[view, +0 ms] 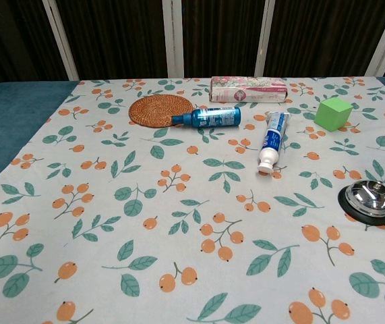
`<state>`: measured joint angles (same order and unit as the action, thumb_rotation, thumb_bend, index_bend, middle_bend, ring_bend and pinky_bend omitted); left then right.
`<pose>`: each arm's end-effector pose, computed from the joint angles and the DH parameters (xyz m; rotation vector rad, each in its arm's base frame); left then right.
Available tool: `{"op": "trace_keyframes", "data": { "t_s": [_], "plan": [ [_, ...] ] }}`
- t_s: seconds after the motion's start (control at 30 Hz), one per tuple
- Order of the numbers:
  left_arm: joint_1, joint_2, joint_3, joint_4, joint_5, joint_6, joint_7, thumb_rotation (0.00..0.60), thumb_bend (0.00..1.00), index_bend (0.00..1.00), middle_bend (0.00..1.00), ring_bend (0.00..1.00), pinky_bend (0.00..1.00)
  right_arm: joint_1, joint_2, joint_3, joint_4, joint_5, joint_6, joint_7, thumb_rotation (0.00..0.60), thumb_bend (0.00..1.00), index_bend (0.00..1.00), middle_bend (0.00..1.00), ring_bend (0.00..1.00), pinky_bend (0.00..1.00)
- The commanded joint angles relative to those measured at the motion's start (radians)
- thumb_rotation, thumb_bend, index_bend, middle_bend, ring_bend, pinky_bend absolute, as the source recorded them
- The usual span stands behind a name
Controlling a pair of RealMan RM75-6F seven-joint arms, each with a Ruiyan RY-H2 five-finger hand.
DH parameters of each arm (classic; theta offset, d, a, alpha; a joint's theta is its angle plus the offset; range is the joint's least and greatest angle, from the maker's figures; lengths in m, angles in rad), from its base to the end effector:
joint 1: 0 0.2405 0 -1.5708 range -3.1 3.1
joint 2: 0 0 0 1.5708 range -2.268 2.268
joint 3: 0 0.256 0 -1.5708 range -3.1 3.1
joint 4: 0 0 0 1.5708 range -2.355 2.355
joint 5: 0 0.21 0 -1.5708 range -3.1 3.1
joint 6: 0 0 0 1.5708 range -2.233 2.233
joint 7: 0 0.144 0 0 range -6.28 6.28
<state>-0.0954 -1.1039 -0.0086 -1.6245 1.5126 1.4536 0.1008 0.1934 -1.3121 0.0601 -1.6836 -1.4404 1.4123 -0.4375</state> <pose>-0.3115 0.1752 0.1524 -1.4761 -0.8627 -0.7978 -0.2620 -0.2090 0.0870 1.5285 -0.7745 0.7947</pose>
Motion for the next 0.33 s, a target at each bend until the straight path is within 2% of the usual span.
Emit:
{"op": "trace_keyframes", "data": {
  "t_s": [0.03, 0.33],
  "plan": [
    [0.0, 0.0, 0.0, -0.001, 0.002, 0.002, 0.002, 0.6, 0.03, 0.0, 0.0, 0.0, 0.0, -0.03, 0.056, -0.017, -0.031, -0.031, 0.034, 0.037, 0.6, 0.31, 0.0, 0.0, 0.0, 0.0],
    [0.001, 0.003, 0.004, 0.001, 0.004, 0.0, 0.001, 0.6, 0.03, 0.0, 0.0, 0.0, 0.0, -0.087, 0.151, -0.048, -0.01, -0.091, 0.111, 0.195, 0.6, 0.31, 0.0, 0.0, 0.0, 0.0]
  ]
}}
